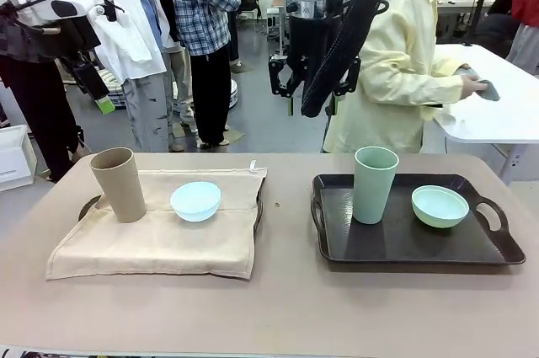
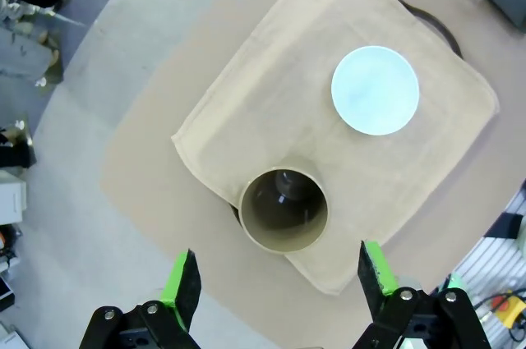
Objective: Set up a tray with a mat and arrange the tableware.
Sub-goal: Pick up the Picnic Bowl and Reusable plastic cup from the Handle tray in front of the human's position and hold them in the air.
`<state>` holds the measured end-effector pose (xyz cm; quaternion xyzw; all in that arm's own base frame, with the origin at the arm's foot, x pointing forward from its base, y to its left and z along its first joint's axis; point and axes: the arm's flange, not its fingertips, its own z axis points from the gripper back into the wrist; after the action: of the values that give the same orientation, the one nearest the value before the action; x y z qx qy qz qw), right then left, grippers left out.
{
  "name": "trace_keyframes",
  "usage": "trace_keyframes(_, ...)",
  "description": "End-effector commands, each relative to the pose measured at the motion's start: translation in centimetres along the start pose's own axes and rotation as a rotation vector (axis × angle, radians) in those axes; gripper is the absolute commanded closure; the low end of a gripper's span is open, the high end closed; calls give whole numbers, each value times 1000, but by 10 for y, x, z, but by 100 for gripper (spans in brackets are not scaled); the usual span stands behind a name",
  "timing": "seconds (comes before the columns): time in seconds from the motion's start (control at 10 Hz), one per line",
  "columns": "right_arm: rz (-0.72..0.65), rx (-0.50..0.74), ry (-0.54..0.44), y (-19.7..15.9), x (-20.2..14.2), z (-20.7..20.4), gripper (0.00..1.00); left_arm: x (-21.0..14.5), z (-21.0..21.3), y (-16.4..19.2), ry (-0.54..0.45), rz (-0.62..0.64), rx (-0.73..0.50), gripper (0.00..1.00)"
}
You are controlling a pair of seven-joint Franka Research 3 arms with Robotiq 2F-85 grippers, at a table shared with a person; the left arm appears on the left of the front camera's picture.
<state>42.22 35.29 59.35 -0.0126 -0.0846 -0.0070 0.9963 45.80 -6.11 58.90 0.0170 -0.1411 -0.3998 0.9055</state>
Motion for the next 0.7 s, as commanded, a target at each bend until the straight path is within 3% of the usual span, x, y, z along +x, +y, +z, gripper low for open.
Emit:
trace_keyframes(0.0, -1, -7, -2, -3, -1, 0, 21, -1, 2, -1, -14, -5, -20, 0)
trace_keyframes(0.6, -1, -7, -2, -3, -1, 0, 21, -1, 2, -1, -14, -5, -20, 0)
